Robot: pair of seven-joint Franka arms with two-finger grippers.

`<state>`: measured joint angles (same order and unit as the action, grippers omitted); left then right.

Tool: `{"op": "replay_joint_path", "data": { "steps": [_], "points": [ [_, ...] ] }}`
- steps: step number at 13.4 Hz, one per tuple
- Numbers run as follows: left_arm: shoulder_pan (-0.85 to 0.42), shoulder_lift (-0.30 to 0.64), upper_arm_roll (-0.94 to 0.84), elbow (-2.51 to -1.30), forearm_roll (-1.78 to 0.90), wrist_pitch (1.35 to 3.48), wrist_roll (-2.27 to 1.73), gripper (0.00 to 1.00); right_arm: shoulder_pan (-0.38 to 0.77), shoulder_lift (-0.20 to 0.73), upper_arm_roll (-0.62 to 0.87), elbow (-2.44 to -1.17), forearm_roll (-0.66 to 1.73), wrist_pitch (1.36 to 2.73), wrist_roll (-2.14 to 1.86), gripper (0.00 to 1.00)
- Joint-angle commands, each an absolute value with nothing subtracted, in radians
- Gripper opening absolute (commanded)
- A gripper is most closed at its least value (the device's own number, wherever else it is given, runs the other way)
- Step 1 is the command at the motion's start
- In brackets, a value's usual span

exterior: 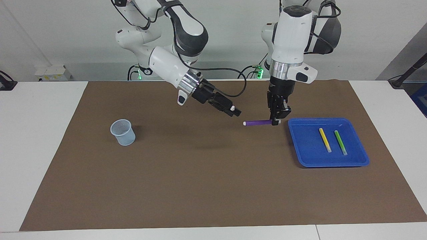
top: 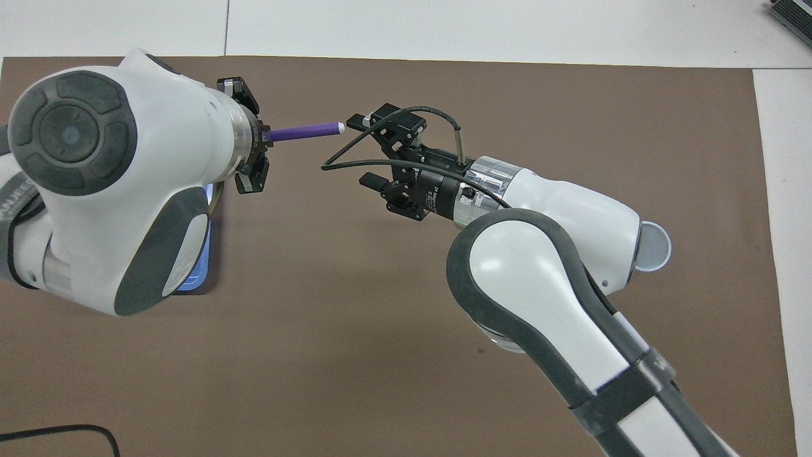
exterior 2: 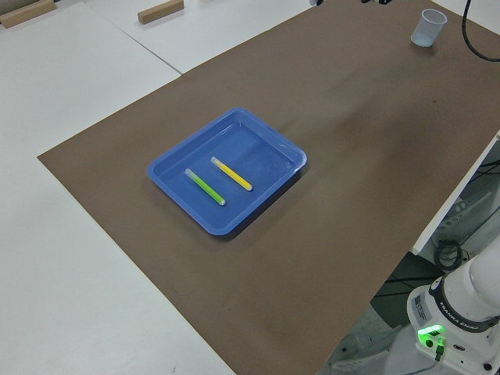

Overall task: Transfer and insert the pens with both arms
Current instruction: 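Move the right gripper toward the purple pen held by the left gripper, then close the right gripper on the purple pen's free end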

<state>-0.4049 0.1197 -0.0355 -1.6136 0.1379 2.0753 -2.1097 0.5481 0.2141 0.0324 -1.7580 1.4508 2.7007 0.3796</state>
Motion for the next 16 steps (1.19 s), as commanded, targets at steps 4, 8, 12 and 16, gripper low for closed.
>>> {"op": "replay_joint_path", "data": {
  "steps": [4, 8, 12, 16],
  "points": [
    [-0.443, 0.084, -0.023, -1.647, 0.181, 2.068, -2.184, 0.00, 0.615, 0.275, 0.029, -1.698, 1.470, 2.807, 0.364, 0.92],
    [-0.454, 0.078, -0.023, -1.647, 0.195, 2.060, -2.215, 0.00, 0.611, 0.278, 0.029, -1.692, 1.465, 2.807, 0.360, 0.83],
    [-0.460, 0.075, -0.023, -1.647, 0.195, 2.052, -2.221, 0.00, 0.601, 0.285, 0.029, -1.689, 1.434, 2.806, 0.360, 0.67],
    [-0.460, 0.068, -0.023, -1.649, 0.195, 2.046, -2.224, 0.00, 0.591, 0.299, 0.028, -1.658, 1.422, 2.807, 0.362, 0.61]
  ]
}}
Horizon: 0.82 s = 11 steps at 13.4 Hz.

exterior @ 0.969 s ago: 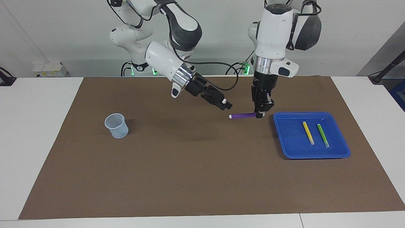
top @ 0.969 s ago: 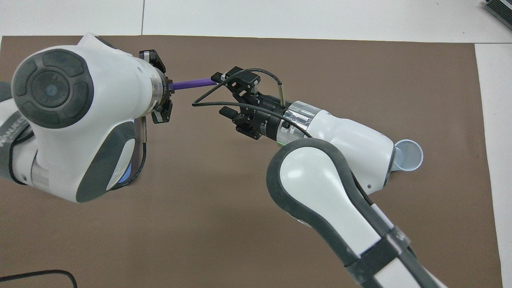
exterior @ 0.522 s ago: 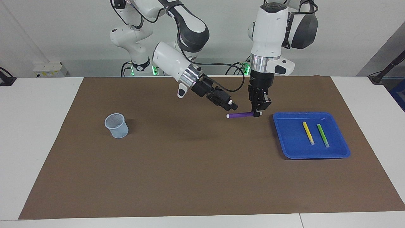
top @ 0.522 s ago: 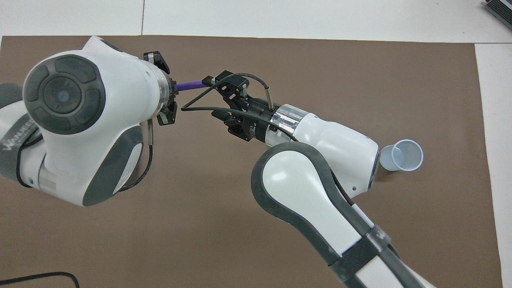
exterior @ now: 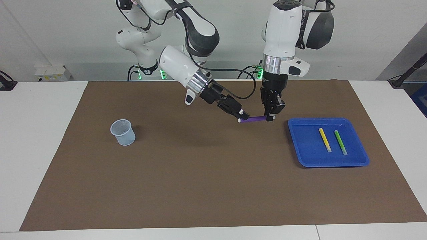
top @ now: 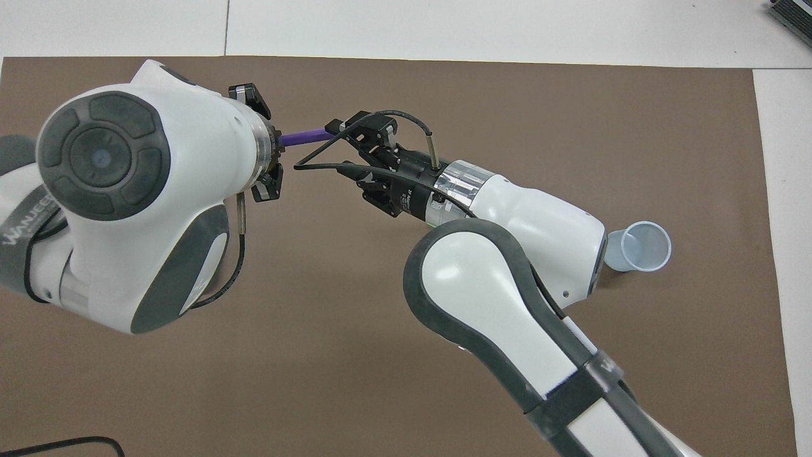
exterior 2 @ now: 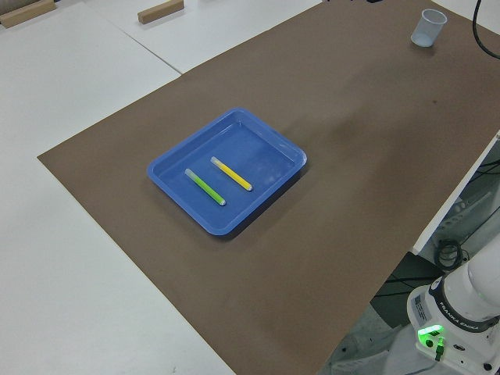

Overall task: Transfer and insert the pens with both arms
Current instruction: 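Close the right gripper on the purple pen's free end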

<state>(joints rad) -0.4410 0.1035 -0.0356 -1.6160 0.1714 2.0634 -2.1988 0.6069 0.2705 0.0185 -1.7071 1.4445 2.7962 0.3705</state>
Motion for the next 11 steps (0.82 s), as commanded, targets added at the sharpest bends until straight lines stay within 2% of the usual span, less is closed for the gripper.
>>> {"op": "replay_joint_path", "data": {
  "steps": [1, 4, 7, 11],
  "points": [
    [-0.460, 0.067, -0.023, -1.649, 0.195, 2.045, -2.224, 0.00, 0.591, 0.301, 0.028, -1.657, 1.422, 2.807, 0.362, 0.58],
    [-0.460, 0.066, -0.023, -1.649, 0.195, 2.043, -2.227, 0.00, 0.591, 0.301, 0.029, -1.655, 1.424, 2.807, 0.362, 0.51],
    [-0.460, 0.066, -0.023, -1.649, 0.195, 2.045, -2.229, 0.00, 0.591, 0.301, 0.028, -1.655, 1.424, 2.807, 0.361, 0.34],
    [-0.460, 0.066, -0.023, -1.648, 0.195, 2.043, -2.229, 0.00, 0.591, 0.301, 0.028, -1.655, 1.422, 2.807, 0.360, 0.22]
  ]
}}
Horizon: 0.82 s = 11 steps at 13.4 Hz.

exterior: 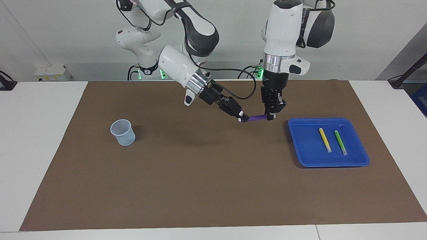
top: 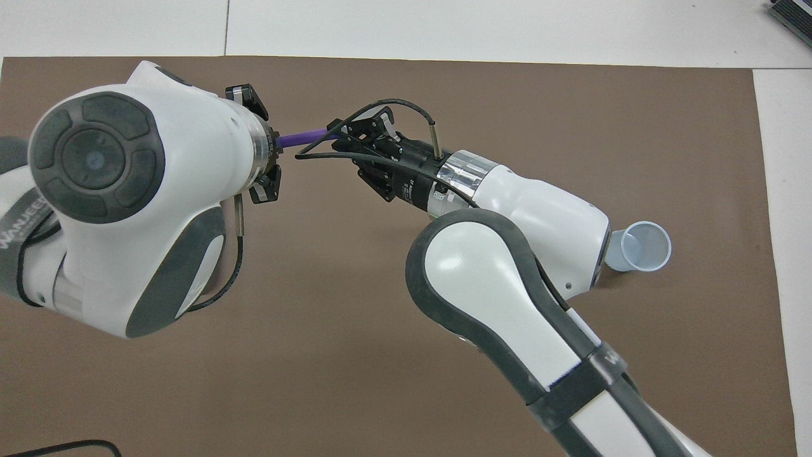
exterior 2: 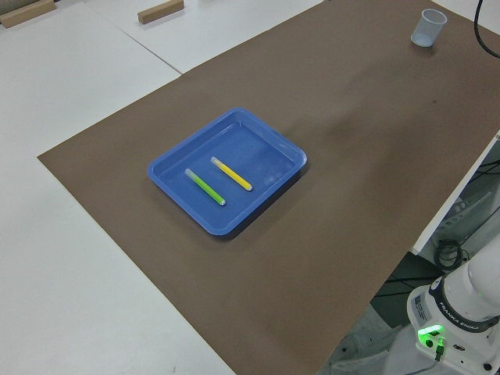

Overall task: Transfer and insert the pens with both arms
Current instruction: 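Close the right gripper on the purple pen's free end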

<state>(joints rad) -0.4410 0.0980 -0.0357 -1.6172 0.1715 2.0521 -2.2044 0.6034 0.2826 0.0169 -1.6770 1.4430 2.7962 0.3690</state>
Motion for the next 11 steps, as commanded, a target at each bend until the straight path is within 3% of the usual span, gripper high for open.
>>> {"op": "replay_joint_path", "data": {
  "steps": [1, 3, 11],
  "points": [
    [-0.460, 0.064, -0.023, -1.649, 0.195, 2.043, -2.229, 0.00, 0.591, 0.301, 0.029, -1.655, 1.424, 2.807, 0.359, 0.19],
    [-0.460, 0.064, -0.023, -1.647, 0.195, 2.043, -2.229, 0.00, 0.591, 0.301, 0.028, -1.655, 1.425, 2.807, 0.359, 0.00],
    [-0.460, 0.057, -0.023, -1.649, 0.195, 2.042, -2.220, 0.00, 0.588, 0.299, 0.028, -1.657, 1.424, 2.807, 0.359, 0.00]
  ]
}}
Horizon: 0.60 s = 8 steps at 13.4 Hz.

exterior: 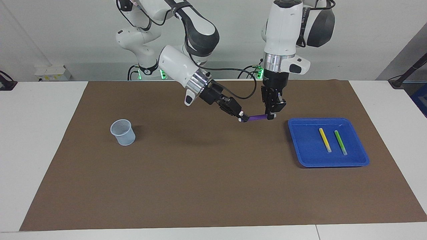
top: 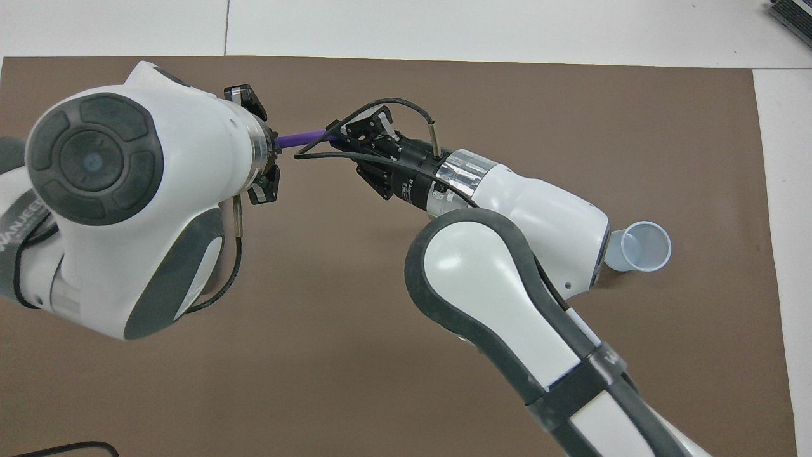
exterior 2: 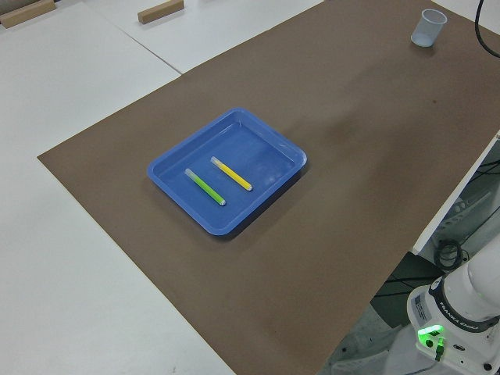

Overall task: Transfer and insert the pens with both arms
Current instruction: 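Close the right gripper on the purple pen's free end, then carry the purple pen to the cup while the left gripper returns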

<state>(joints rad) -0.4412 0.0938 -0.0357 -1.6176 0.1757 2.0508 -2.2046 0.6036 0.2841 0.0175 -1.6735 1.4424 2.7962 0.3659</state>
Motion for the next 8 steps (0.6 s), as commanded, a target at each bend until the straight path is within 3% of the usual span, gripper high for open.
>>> {"op": "replay_joint_path", "data": {
  "steps": [1, 2, 4, 5, 8],
  "points": [
    [-0.460, 0.055, -0.023, -1.648, 0.195, 2.042, -2.215, 0.00, 0.586, 0.299, 0.028, -1.657, 1.424, 2.807, 0.359, 0.00],
    [-0.460, 0.055, -0.023, -1.649, 0.198, 2.042, -2.214, 0.08, 0.586, 0.299, 0.028, -1.657, 1.424, 2.807, 0.359, 0.00],
    [-0.460, 0.055, -0.025, -1.649, 0.195, 2.042, -2.214, 0.88, 0.586, 0.299, 0.028, -1.657, 1.424, 2.807, 0.359, 0.00],
    [-0.459, 0.054, -0.025, -1.649, 0.195, 2.042, -2.215, 1.00, 0.584, 0.299, 0.028, -1.657, 1.424, 2.807, 0.359, 0.00],
    [-0.459, 0.049, -0.025, -1.651, 0.195, 2.042, -2.214, 1.00, 0.583, 0.299, 0.028, -1.657, 1.422, 2.807, 0.356, 0.00]
  ]
}}
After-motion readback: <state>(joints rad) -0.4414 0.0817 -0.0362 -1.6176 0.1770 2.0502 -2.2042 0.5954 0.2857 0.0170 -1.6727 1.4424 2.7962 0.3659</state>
